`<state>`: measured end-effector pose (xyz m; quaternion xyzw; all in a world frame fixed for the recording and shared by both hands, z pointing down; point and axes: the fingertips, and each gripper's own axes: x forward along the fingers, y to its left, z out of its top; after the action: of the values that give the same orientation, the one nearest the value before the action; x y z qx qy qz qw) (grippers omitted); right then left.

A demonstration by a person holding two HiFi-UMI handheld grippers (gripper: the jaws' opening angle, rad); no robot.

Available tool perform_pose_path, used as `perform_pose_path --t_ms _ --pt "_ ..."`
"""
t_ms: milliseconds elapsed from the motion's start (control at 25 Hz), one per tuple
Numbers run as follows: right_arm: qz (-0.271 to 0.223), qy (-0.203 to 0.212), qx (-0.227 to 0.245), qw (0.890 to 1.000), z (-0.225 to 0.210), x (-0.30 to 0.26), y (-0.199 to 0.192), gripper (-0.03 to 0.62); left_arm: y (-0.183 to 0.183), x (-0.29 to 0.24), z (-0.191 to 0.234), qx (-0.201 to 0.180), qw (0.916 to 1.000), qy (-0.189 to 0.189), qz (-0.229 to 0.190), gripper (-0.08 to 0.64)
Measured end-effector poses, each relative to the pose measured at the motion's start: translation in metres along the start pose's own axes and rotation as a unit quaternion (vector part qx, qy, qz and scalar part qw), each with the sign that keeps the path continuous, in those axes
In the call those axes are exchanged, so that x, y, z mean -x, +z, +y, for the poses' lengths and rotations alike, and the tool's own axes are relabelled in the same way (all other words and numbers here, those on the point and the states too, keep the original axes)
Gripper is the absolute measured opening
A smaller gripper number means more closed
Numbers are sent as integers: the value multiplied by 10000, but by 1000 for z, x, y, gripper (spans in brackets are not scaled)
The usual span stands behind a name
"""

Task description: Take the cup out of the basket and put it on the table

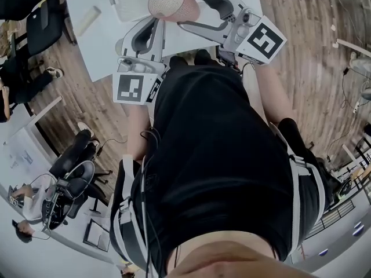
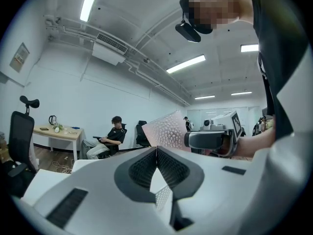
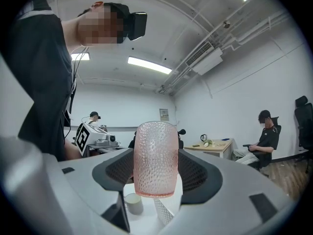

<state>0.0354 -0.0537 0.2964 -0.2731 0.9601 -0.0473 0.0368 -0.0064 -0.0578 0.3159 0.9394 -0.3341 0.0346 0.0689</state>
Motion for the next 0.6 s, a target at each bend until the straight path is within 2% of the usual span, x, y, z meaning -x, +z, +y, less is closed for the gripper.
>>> perform_pose_path --t_ms 200,360,600 --pt "-55 84 -27 9999 -11 17 -1 275 -6 -10 -10 30 9994 339 48 21" --pt "-41 216 97 9997 -2 30 -2 275 -6 2 -15 67 9979 644 8 21" --pt "-135 156 134 9997 9 46 -3 275 -9 17 -26 32 9973 734 -40 21"
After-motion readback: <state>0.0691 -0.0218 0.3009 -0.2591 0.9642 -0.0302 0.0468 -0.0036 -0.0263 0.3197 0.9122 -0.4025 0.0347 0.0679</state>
